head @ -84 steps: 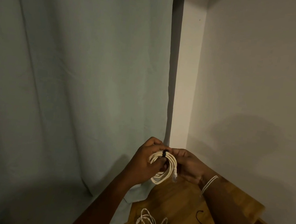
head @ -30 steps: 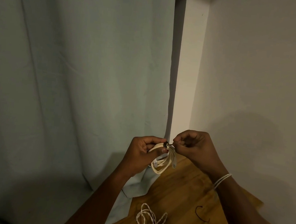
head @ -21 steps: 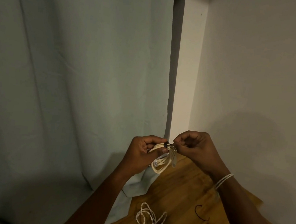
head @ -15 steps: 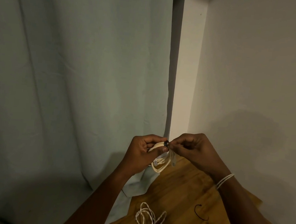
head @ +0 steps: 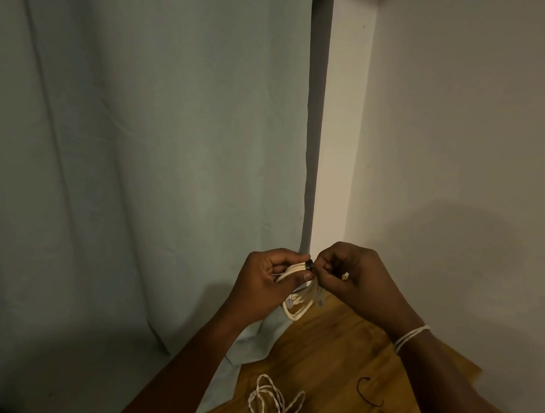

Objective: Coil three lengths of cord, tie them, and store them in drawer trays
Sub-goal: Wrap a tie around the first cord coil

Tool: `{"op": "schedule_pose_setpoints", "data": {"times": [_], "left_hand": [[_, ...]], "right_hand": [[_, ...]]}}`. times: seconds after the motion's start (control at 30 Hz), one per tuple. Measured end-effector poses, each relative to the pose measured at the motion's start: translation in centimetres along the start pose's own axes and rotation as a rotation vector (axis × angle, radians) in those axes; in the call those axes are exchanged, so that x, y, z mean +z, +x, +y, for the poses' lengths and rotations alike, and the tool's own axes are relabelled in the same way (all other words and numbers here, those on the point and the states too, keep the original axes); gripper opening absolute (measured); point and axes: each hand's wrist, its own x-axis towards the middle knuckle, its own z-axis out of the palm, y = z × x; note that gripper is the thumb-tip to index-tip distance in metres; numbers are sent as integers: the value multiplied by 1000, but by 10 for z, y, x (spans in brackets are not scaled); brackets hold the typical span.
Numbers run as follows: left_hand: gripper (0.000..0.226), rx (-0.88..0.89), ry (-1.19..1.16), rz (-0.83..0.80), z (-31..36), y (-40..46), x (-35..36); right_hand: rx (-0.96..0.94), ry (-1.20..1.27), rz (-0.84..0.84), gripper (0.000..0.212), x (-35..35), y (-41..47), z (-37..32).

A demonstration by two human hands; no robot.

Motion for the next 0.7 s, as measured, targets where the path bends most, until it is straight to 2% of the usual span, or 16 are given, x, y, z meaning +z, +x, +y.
{"op": "schedule_pose_setpoints", "data": {"times": [0.2, 0.7], "left_hand": [[29, -1, 13, 16, 1, -1, 2], [31, 56, -4, 14, 6, -3, -3]], "right_hand": [[-2, -4, 10, 4, 2, -1, 1], [75, 172, 37, 10, -3, -2, 2]]}}
